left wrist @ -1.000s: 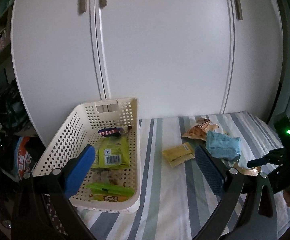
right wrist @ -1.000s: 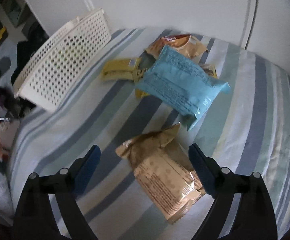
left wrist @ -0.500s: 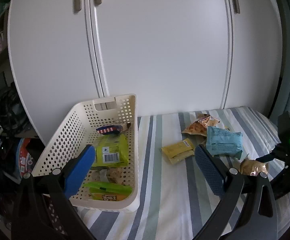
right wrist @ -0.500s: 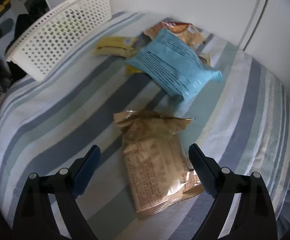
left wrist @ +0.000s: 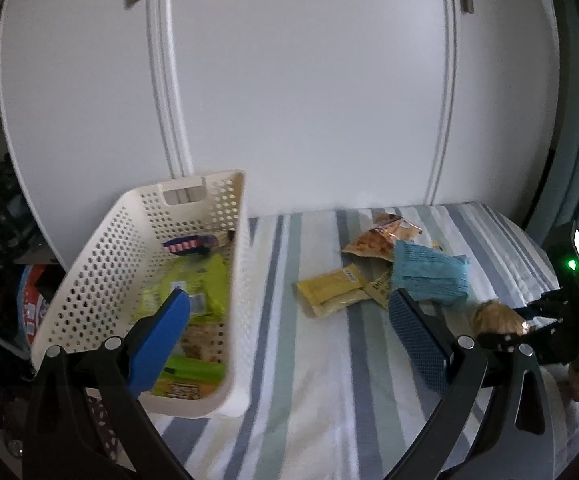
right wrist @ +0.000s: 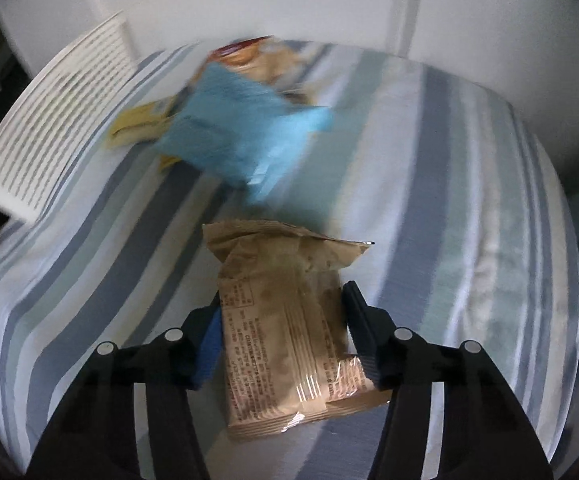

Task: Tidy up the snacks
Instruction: 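Move the right gripper to the tan paper bag and grasp it, then grasp the light-blue pack with the left gripper while the right holds the tan bag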

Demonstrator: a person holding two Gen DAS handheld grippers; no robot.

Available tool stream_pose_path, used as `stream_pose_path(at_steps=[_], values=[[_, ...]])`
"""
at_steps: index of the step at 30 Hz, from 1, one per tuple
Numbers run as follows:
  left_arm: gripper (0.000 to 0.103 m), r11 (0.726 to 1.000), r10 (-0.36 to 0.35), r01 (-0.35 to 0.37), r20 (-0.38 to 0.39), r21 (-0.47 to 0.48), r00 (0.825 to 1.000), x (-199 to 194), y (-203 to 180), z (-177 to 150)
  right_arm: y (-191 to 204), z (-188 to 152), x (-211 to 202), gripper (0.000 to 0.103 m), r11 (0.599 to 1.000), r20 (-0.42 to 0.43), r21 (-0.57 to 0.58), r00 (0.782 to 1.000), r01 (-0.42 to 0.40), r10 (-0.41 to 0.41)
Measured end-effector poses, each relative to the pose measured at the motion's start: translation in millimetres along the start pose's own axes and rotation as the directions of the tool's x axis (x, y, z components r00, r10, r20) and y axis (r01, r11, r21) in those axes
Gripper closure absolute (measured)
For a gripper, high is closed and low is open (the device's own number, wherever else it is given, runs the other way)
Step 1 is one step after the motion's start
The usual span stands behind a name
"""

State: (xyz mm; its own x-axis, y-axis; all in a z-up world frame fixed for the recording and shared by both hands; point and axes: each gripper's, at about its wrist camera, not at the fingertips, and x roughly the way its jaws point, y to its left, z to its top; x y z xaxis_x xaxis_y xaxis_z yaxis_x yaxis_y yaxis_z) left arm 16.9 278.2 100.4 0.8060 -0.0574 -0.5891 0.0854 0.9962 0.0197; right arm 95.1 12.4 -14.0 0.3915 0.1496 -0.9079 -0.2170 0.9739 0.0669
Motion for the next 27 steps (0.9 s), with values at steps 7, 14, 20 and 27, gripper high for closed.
stream_pose_path(at_steps=[7,14,20,27], values=[[0.002,0.991,-0.128,0.13,-0.068,0.035,0.989,19.2,-35.2,3.8,-37.5,-10.5,-12.1,0.049,0.984,0.034,0.145,0.994,0.099,-0.105],[0.002,0.953,-0.298,0.303,-0.204,-0.009,0.932,73.8,-73.9,10.5,-58.2,-22.4,-18.2,0.049,0.973,0.069,0.228,0.996,0.037,-0.055],[0.002,0.941,-0.31,0.334,-0.268,0.047,0.912,115.5,-110.1,8.3,-67.7,-20.2,-13.4,0.048,0.961,0.089,0.275,0.996,-0.032,0.008],[0.002,0.927,-0.336,0.371,-0.312,0.058,0.889,144.6,-137.7,6.4,-74.7,-21.2,-11.2,0.048,0.943,0.116,0.321,0.992,-0.087,0.052]])
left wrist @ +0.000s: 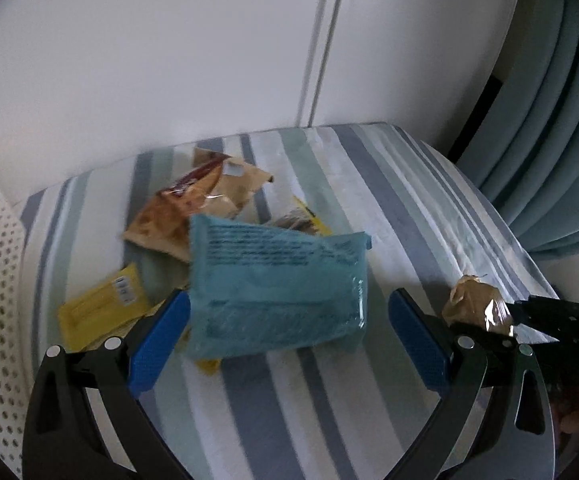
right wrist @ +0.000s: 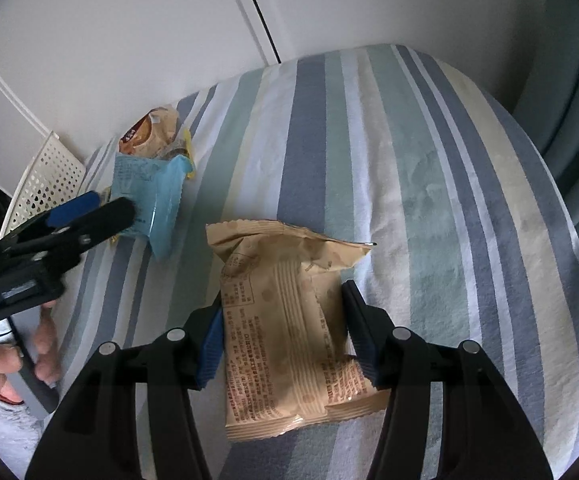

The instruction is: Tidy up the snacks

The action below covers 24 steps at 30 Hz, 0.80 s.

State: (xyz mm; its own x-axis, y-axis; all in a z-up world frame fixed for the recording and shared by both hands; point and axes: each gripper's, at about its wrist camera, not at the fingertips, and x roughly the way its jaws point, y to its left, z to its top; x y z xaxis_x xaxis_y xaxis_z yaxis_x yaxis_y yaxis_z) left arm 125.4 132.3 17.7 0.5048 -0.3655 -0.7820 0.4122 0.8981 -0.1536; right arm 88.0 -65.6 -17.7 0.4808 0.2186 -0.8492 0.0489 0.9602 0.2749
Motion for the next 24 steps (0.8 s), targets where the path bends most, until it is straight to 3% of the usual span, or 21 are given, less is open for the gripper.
stream_pose_path(at_steps=[12,16,18,20,24], values=[[0.004,0.987,0.121,-0.114,-0.055,0.112,0.991,42.0,-21.7,6.2,-1.0,-1.2,-0.8,0.047,1.0,0.005,0.006,1.0,-0.015,0.015],[0.016,0.986,0.133,-0.128,-0.041,0.11,0.99,38.2,-22.7,3.7,-1.4,-0.8,-0.4,0.047,1.0,0.005,0.008,1.0,-0.018,0.018],[0.018,0.986,0.137,-0.133,-0.032,0.1,0.99,31.8,-21.8,2.5,-1.6,-0.8,-0.2,0.047,1.0,0.005,0.008,1.0,-0.019,0.019],[0.034,0.99,0.119,-0.117,-0.015,0.083,0.993,20.9,-16.6,-0.1,-1.4,-1.2,-0.5,0.047,1.0,0.005,0.009,1.0,-0.018,0.018],[0.048,0.994,0.094,-0.094,0.01,0.063,0.996,-6.1,-8.3,-5.7,-1.4,-1.5,-0.5,0.047,1.0,0.005,0.008,1.0,-0.017,0.017]])
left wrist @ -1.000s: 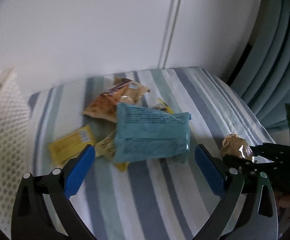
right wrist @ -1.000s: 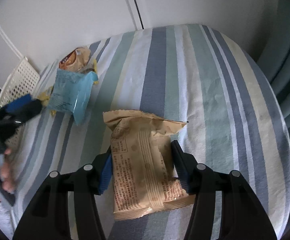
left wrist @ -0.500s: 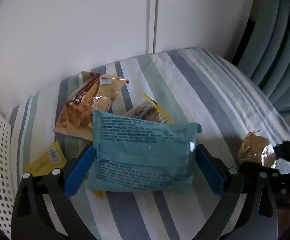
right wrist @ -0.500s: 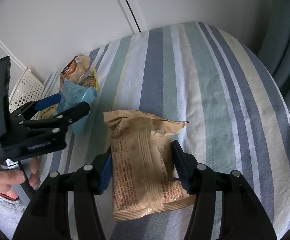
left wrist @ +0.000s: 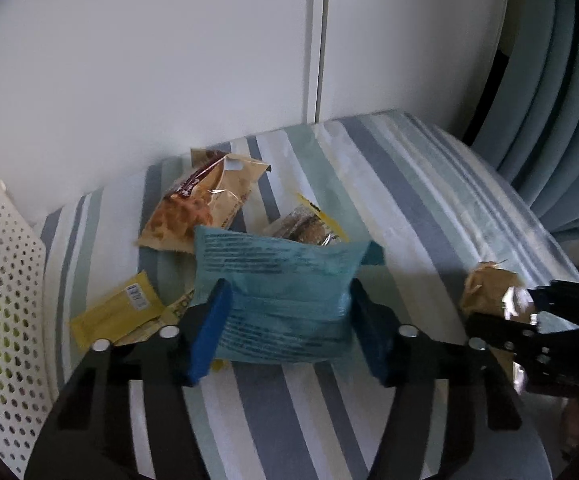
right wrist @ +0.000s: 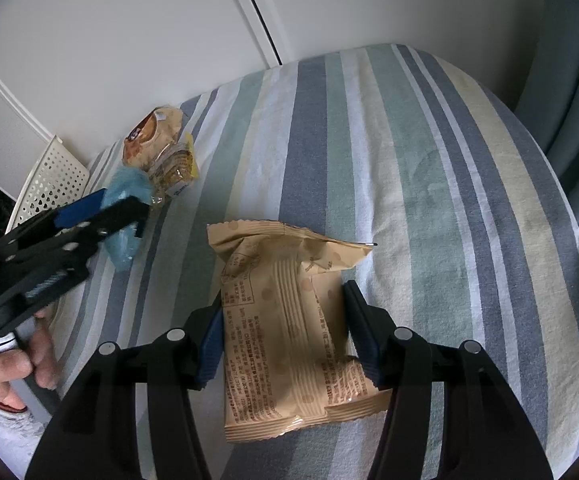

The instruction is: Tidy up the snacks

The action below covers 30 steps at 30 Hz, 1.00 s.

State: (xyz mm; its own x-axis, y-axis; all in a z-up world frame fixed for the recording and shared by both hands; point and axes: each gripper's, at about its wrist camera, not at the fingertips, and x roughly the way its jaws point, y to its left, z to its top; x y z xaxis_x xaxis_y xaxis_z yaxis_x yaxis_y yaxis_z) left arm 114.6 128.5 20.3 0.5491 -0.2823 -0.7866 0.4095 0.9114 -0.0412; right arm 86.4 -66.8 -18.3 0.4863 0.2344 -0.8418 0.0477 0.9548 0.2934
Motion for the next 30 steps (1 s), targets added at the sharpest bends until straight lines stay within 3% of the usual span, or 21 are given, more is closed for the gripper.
stream_pose_path(at_steps=[6,9,15,16,17,19,25,27,30], values=[[0.067,0.998,-0.048,0.048,0.021,-0.041,0.999,-23.3,9.5,-2.4,0.3,0.0,0.1,0.047,1.0,0.0,0.0,1.0,0.001,-0.001],[0.082,0.996,-0.064,0.066,0.042,-0.055,0.997,-36.0,13.8,-2.0,0.3,-0.1,0.1,0.047,1.0,0.0,0.0,1.0,0.001,-0.001],[0.083,0.995,-0.071,0.077,0.091,-0.067,0.993,-63.6,25.0,2.7,0.4,-0.1,0.1,0.047,1.0,0.0,0.0,1.0,0.001,-0.001],[0.074,0.995,-0.068,0.075,0.093,-0.07,0.993,-64.2,26.1,3.7,0.1,0.0,0.1,0.047,1.0,0.0,-0.001,1.0,0.0,0.0],[0.05,0.995,-0.069,0.075,0.082,-0.071,0.994,-63.1,28.5,4.6,0.0,0.1,0.1,0.047,1.0,0.0,-0.001,1.0,-0.001,0.001],[0.021,0.997,-0.033,0.038,0.081,-0.061,0.996,-62.2,30.1,3.8,-0.3,0.1,-0.1,0.047,1.0,0.0,0.004,1.0,-0.006,0.006],[0.008,0.999,0.027,-0.026,0.039,-0.019,0.999,-44.1,44.2,-4.6,-0.1,0.1,0.1,0.047,1.0,0.0,0.0,1.0,-0.006,0.006],[0.008,0.996,-0.003,0.001,-0.028,-0.088,1.0,-26.0,58.4,-8.8,-1.0,0.0,0.1,0.047,1.0,0.001,0.004,1.0,-0.011,0.011],[0.008,0.969,-0.126,0.105,-0.079,-0.225,0.989,-6.7,74.1,-22.2,-1.9,0.1,0.0,0.047,1.0,0.002,0.009,1.0,-0.016,0.016]])
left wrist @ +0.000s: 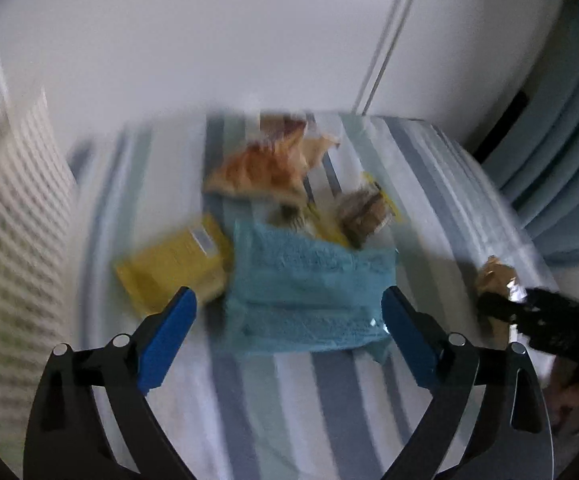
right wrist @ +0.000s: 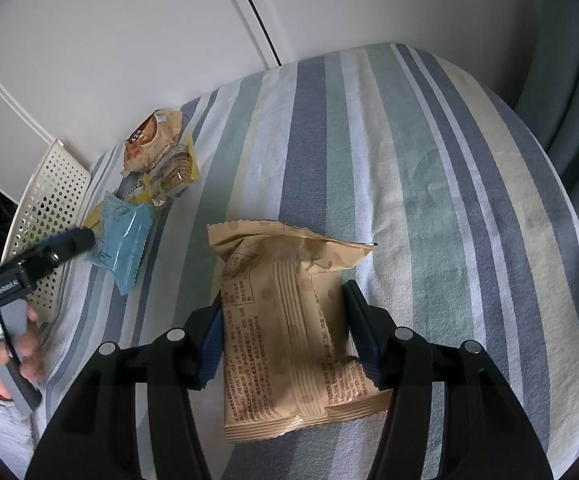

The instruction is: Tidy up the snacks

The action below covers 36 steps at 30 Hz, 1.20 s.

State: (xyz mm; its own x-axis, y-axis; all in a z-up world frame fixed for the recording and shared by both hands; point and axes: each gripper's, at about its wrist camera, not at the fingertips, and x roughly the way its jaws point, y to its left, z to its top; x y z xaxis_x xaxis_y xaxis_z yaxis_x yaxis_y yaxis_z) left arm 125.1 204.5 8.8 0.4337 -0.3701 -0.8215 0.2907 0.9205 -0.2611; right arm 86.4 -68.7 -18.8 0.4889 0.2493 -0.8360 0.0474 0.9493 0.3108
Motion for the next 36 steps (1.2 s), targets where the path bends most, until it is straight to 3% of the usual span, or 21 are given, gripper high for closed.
stream_pose_path(at_steps=[3,8,11,14,17,20,29,36], values=[[0.008,0.998,-0.047,0.046,-0.031,-0.039,0.998,8.4,1.7,-12.0,0.0,0.1,0.0,0.047,1.0,0.0,0.0,1.0,-0.001,0.001],[0.008,0.99,-0.122,0.123,-0.02,0.067,0.992,-2.6,-28.7,-24.2,-1.8,0.0,-0.7,0.047,1.0,0.002,0.009,1.0,-0.013,0.013],[0.008,0.973,-0.194,0.197,-0.04,0.118,0.98,-9.8,-50.3,-28.3,-4.3,0.1,-1.2,0.047,0.999,0.005,0.021,1.0,-0.025,0.025],[0.008,0.937,-0.26,0.269,-0.068,0.223,0.963,-22.5,-78.4,-38.2,-6.3,0.3,-1.7,0.047,0.999,0.008,0.032,0.999,-0.033,0.032],[0.008,0.912,-0.23,0.234,-0.053,0.338,0.972,-32.2,-96.3,-42.5,-5.1,0.3,-1.7,0.047,0.999,0.009,0.028,1.0,-0.022,0.021],[0.008,0.888,-0.142,0.129,-0.003,0.442,0.99,-31.8,-106.7,-36.0,-5.3,0.3,-1.6,0.047,0.999,0.009,0.029,1.0,-0.022,0.022],[0.008,0.895,-0.094,0.117,-0.075,0.429,0.993,25.4,-97.6,2.1,-10.3,1.1,-4.0,0.048,0.998,0.02,0.057,1.0,-0.017,0.016],[0.008,0.9,-0.013,0.065,-0.122,0.431,0.992,57.1,-105.6,4.3,-12.5,0.9,-5.3,0.048,0.997,0.027,0.076,1.0,-0.013,0.011]])
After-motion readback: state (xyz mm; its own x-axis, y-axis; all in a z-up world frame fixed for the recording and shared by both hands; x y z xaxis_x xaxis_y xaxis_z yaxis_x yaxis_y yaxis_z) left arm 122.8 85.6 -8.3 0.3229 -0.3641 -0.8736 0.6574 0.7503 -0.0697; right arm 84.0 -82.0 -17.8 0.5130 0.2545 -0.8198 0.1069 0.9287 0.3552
